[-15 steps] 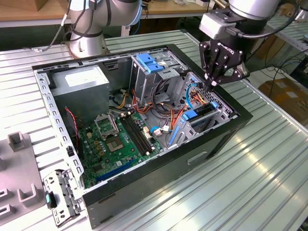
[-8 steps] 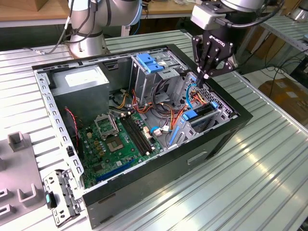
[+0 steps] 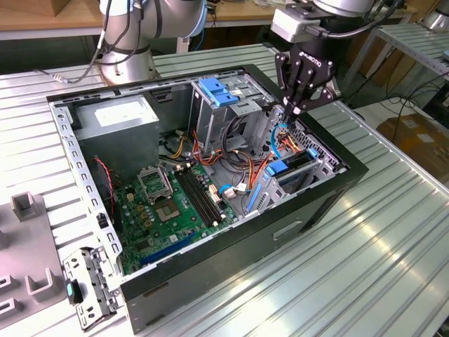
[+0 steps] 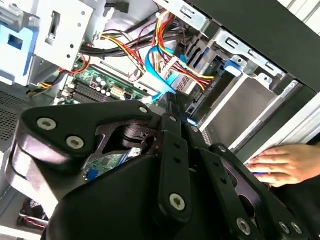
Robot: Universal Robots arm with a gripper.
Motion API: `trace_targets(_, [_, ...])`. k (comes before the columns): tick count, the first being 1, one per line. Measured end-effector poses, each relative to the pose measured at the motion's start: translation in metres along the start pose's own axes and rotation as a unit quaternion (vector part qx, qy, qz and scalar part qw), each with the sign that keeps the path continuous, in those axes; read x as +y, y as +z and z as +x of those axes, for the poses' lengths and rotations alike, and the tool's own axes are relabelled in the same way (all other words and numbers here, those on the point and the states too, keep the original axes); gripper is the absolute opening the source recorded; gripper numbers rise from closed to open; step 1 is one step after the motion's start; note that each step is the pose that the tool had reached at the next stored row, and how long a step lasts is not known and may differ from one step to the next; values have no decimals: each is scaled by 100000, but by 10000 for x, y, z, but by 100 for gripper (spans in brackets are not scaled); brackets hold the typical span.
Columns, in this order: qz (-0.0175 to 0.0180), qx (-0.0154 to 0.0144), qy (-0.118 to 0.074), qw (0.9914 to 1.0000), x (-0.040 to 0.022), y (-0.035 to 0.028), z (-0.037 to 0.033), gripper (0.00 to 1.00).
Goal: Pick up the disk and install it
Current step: 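Insert the second disk wire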
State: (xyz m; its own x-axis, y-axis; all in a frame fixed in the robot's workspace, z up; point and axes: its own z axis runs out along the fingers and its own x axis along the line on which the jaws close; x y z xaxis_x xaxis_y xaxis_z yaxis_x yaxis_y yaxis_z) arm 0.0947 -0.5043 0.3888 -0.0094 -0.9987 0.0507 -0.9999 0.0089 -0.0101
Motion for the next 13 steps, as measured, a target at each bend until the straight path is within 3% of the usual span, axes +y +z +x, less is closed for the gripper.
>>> trace_targets(1, [2,524,-5,99999,0,4,0,17])
trace_targets(4, [20,2085,-23,99978,0,16,-3,17])
trace_targets(5, [23,2560,-26,99967,0,24,-9,24])
trace_targets(6, [27,2941,-30,99957,0,25,-13,24])
trace_targets(7, [30,3505,-36,99939,0,25,-15,24])
trace_targets(11, [33,4325,-47,99906,0,23,-16,24])
trace_targets(13, [-191,4396,-60,99903,-3,7,-16,24])
